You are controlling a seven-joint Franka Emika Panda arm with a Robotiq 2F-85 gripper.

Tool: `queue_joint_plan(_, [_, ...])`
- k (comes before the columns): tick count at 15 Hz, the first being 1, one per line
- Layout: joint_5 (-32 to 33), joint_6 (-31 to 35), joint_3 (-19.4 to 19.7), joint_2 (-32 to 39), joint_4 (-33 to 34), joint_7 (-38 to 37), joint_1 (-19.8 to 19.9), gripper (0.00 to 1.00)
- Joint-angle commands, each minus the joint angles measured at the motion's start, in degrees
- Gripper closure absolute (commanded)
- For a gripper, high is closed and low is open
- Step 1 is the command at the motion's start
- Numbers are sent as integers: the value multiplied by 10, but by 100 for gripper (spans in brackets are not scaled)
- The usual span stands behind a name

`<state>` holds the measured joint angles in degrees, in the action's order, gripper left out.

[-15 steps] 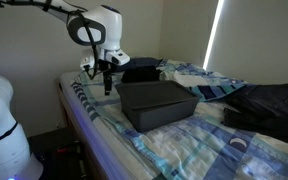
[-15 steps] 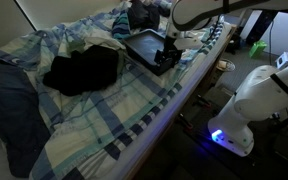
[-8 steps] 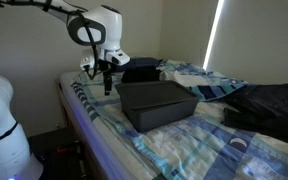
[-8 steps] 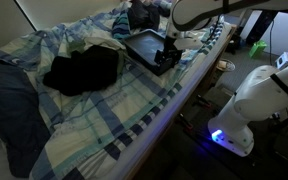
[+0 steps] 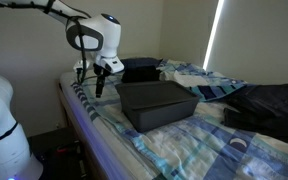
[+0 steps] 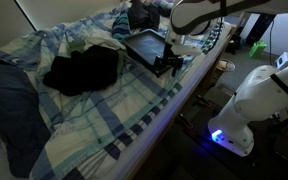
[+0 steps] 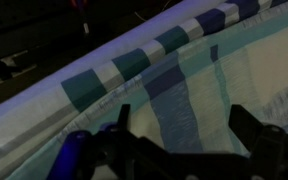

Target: Remove the lid from the bowl and put it on the bed

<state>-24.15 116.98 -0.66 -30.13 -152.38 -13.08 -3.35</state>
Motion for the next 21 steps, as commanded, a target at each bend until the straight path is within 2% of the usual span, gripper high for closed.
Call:
queue_joint_plan(1, [-37,-36,-2,-18,-5,-44,9,0])
queue_joint_plan(8, [-60,-79,7,-61,2,-124,46,0])
queue_joint_plan(13, [-59,-60,8,-65,14,-140,79,0])
queue_joint_plan(17, [-75,-42,6,-61,21,-136,85,0])
queue_joint_plan(21, [-78,7,-3,-52,18,-149,91,0])
